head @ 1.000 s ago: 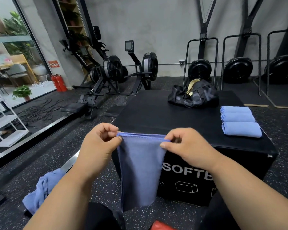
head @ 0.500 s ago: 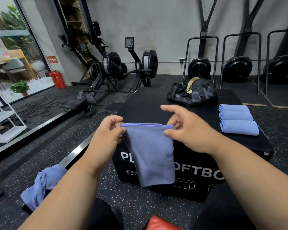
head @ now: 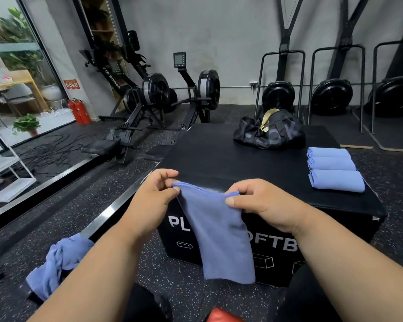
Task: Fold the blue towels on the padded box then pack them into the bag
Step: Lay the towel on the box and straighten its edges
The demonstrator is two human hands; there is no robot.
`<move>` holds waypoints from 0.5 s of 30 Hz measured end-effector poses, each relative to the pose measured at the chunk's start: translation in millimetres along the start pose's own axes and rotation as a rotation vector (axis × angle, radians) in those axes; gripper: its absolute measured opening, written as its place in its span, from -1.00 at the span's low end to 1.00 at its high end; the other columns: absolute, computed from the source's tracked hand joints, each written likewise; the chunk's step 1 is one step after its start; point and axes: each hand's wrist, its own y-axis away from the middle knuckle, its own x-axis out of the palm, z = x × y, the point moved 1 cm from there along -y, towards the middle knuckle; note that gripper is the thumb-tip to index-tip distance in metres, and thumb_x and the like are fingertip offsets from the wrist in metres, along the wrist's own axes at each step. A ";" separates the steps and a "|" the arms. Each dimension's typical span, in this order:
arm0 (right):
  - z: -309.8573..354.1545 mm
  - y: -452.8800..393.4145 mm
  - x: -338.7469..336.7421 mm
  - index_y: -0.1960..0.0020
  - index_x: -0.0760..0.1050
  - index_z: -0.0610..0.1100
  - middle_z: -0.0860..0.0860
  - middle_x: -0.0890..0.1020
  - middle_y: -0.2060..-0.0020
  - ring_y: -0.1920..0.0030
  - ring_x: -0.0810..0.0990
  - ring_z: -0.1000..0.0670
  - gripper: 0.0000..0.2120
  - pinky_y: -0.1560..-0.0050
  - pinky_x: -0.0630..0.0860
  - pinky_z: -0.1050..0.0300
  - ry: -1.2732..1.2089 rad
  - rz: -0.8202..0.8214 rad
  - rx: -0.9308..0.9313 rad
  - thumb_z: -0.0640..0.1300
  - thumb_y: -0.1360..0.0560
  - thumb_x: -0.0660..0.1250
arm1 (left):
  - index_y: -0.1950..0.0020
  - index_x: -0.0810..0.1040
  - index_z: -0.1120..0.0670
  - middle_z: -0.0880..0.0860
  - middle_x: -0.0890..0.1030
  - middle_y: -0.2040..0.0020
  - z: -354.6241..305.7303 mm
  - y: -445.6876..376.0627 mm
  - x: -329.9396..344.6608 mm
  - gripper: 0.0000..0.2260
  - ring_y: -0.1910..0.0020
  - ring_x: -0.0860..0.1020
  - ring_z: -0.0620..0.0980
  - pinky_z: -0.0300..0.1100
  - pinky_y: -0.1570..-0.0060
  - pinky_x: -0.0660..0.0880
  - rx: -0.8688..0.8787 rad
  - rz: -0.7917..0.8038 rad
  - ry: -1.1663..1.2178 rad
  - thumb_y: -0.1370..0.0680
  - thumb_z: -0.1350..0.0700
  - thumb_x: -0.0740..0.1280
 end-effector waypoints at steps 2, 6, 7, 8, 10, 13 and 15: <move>-0.7 -0.4 2.0 0.00 0.64 -0.36 -0.16 0.70 0.05 0.04 0.62 -0.07 -0.55 -0.06 0.56 0.09 -0.105 0.090 0.029 0.08 -0.50 0.43 | -0.28 0.53 0.06 -0.01 0.68 0.11 -8.7 -2.8 1.3 -0.66 0.19 0.56 -0.06 -0.18 0.15 0.44 -0.063 0.058 0.093 -0.59 0.40 0.31; -6.4 -5.2 1.5 -0.06 0.70 -0.19 -0.25 0.73 -0.07 -0.05 0.70 -0.15 -0.51 -0.14 0.58 -0.03 -0.184 0.009 0.092 0.21 -0.56 0.27 | -0.26 0.51 0.10 0.07 0.66 0.12 -27.9 -4.6 3.8 -0.53 0.35 0.53 -0.08 -0.29 0.36 0.50 -0.168 0.203 0.249 -0.35 0.30 0.33; -9.1 -7.6 2.3 -0.07 0.71 -0.16 -0.21 0.74 -0.06 -0.03 0.71 -0.13 -0.53 -0.13 0.57 -0.03 -0.162 -0.028 0.096 0.21 -0.55 0.27 | -0.25 0.50 0.13 0.10 0.64 0.15 -31.7 -4.1 5.2 -0.51 0.37 0.52 -0.06 -0.30 0.39 0.51 -0.178 0.223 0.264 -0.32 0.32 0.29; -11.7 -9.6 3.9 -0.08 0.71 -0.13 -0.18 0.75 -0.05 -0.02 0.71 -0.10 -0.55 -0.13 0.57 -0.03 -0.143 -0.054 0.099 0.21 -0.54 0.28 | -0.24 0.49 0.16 0.12 0.62 0.17 -34.6 -3.9 6.7 -0.51 0.38 0.50 -0.04 -0.29 0.41 0.50 -0.185 0.239 0.280 -0.30 0.33 0.26; -15.4 -13.3 7.8 -0.08 0.71 -0.10 -0.13 0.76 -0.03 -0.01 0.72 -0.07 -0.58 -0.13 0.59 -0.03 -0.121 -0.087 0.110 0.20 -0.52 0.30 | -0.22 0.47 0.19 0.15 0.59 0.21 -40.1 -2.6 9.3 -0.54 0.38 0.43 -0.01 -0.27 0.42 0.45 -0.184 0.272 0.283 -0.31 0.28 0.24; -18.1 -17.4 13.2 -0.07 0.72 -0.05 -0.05 0.76 -0.02 -0.01 0.71 0.00 -0.66 -0.19 0.59 -0.03 -0.062 -0.115 0.134 0.15 -0.50 0.33 | -0.12 0.53 0.14 0.15 0.54 0.24 -45.7 -3.2 7.2 -0.68 0.35 0.38 0.01 -0.21 0.36 0.35 -0.142 0.340 0.170 -0.38 0.14 0.36; -19.7 -21.1 17.5 -0.08 0.72 0.00 0.02 0.76 -0.04 -0.03 0.69 0.06 -0.77 -0.21 0.59 -0.01 -0.003 -0.107 0.135 0.06 -0.59 0.34 | -0.10 0.56 0.13 0.11 0.54 0.26 -48.5 -5.4 2.2 -0.67 0.30 0.42 -0.01 -0.14 0.26 0.32 -0.071 0.376 -0.034 -0.37 0.14 0.49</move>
